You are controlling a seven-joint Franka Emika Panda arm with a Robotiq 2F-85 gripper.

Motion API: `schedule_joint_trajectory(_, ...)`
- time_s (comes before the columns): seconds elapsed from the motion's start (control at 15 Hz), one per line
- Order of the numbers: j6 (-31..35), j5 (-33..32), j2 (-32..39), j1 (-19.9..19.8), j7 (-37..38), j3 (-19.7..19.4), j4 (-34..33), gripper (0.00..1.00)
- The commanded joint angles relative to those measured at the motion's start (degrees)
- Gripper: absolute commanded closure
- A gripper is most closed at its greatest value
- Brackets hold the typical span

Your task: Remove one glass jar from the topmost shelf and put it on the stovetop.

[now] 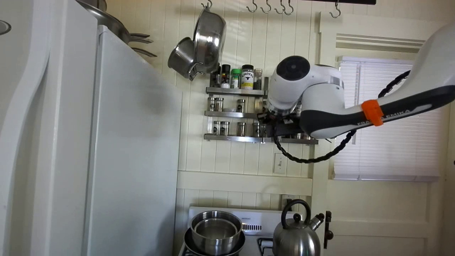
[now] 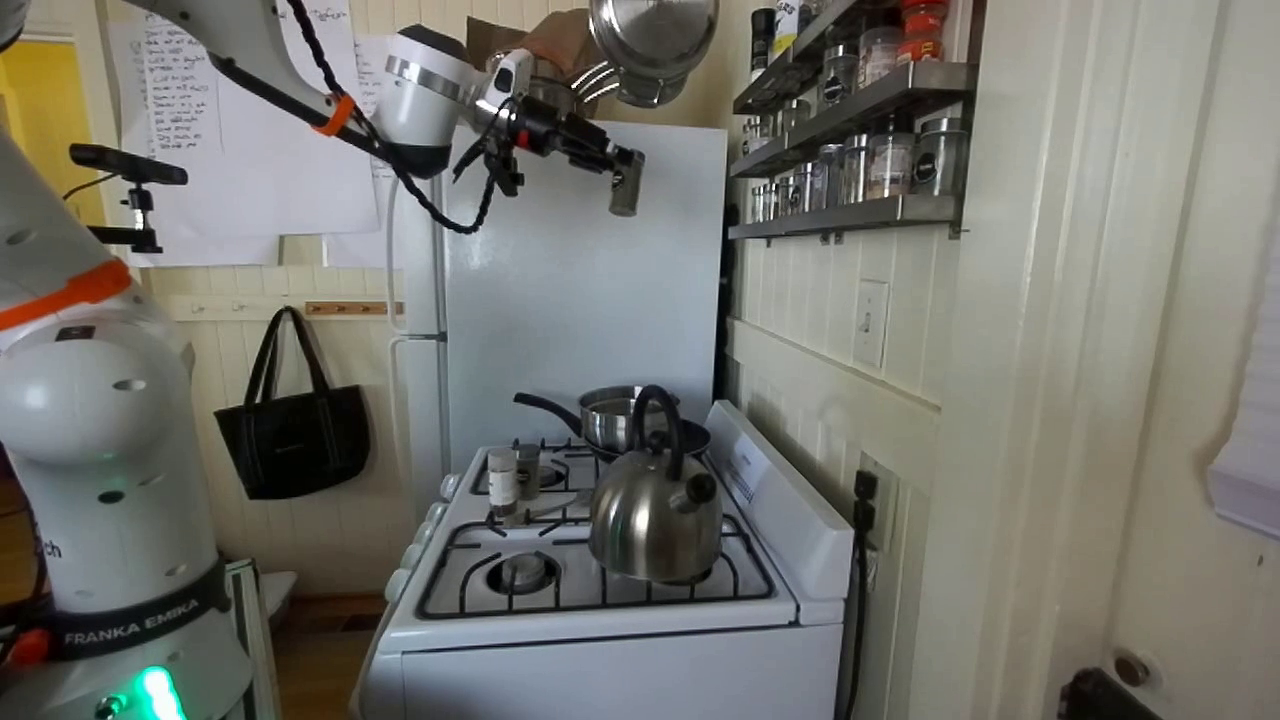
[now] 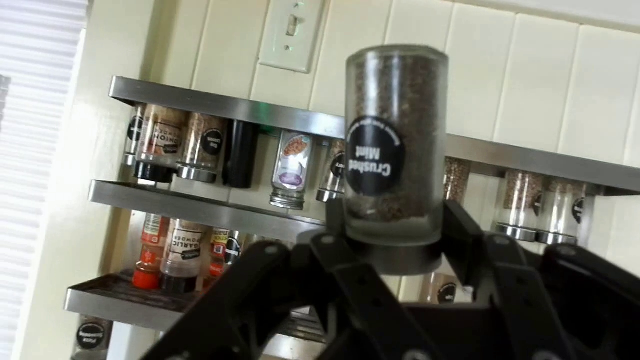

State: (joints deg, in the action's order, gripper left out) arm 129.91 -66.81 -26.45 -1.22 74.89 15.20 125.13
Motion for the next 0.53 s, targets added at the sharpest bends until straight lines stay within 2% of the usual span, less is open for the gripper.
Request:
schedule_joint_trajectory(0.0, -0.21, -8.14, -2.80, 1.10, 9.21, -1.08, 6.18, 0.75)
schedule_joint_trajectory(0.07, -1.13, -5.14, -0.35, 2.77, 5.00, -2.24, 2.76, 0.75)
schedule_joint_trajectory(0.13, -1.11, -5.70, -0.36, 3.03, 5.70, -2.58, 3.47, 0.50)
schedule_joint_trajectory(0.47, -0.94, -5.52, -0.22, 3.88, 5.34, -3.33, 3.01, 0.50)
